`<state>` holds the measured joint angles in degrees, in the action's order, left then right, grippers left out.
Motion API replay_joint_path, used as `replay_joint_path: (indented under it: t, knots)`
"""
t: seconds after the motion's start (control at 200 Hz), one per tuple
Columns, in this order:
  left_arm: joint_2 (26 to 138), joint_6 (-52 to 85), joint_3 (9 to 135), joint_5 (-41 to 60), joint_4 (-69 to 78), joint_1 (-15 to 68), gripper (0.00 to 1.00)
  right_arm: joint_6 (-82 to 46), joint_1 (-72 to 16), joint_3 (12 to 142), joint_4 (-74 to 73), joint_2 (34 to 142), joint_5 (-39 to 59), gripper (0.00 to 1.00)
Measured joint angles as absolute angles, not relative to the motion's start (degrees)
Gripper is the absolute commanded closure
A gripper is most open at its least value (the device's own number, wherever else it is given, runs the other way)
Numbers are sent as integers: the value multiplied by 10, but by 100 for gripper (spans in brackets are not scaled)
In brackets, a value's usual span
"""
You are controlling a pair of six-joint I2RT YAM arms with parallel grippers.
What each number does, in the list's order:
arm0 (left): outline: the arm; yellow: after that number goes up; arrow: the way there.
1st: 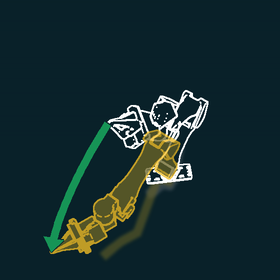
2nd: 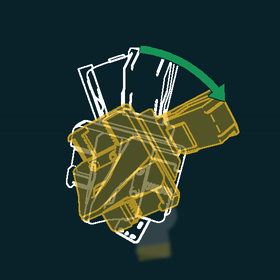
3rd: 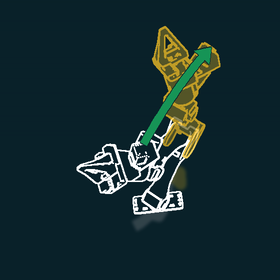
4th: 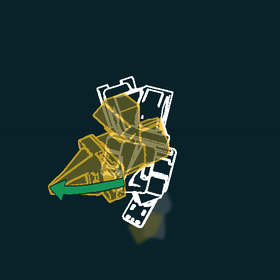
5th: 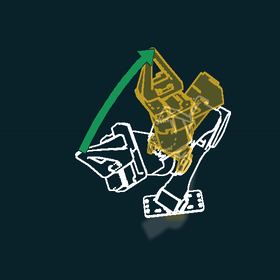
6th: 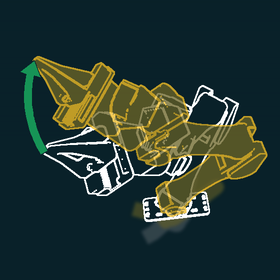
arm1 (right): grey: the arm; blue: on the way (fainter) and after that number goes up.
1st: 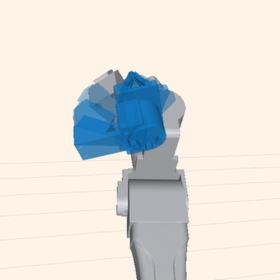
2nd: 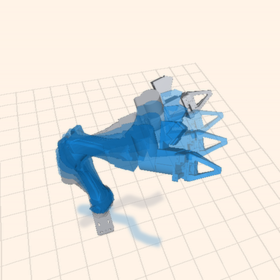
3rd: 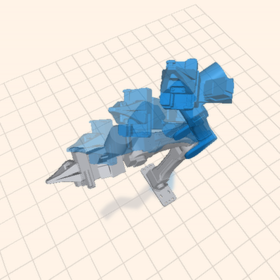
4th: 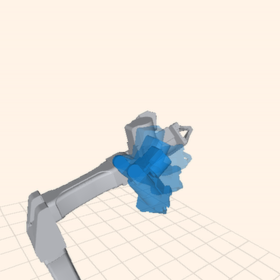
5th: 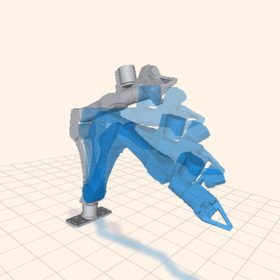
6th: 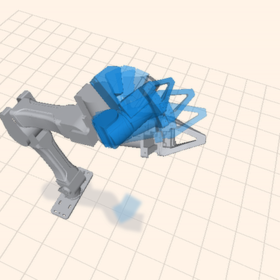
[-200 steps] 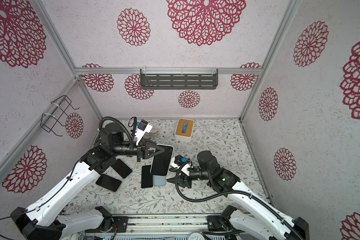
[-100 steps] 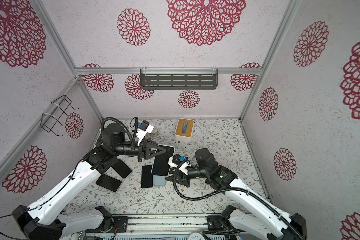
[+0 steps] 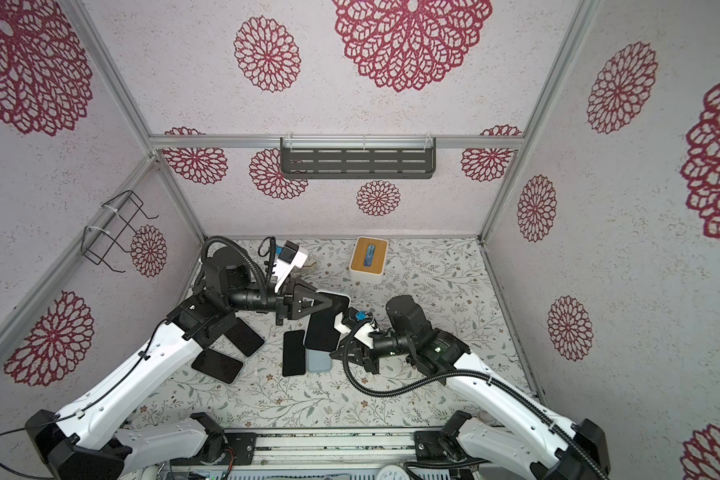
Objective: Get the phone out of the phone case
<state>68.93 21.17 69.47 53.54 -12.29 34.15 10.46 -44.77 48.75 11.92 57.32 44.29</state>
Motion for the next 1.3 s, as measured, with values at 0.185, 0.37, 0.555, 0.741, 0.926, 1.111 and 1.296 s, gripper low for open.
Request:
replay_joint_path:
  t: [0.185,0.37,0.555,0.741,0.926,1.111,1.296]
  knots:
    - [690,212,690,537,-117,342,100,105,-448,488,120,577,449,98]
    - [691,216,684,537,-109,342,100,109,-447,488,122,583,451,100]
    - [695,236,665,542,-73,342,100,124,-444,488,135,584,447,100]
    - [715,278,651,548,-19,341,100,172,-443,488,145,584,418,100]
    - [741,310,650,540,19,343,100,259,-443,488,142,586,343,100]
    - [750,333,650,528,42,348,100,311,-442,465,86,583,260,100]
    - [750,351,649,517,61,347,100,303,-444,407,33,518,233,62]
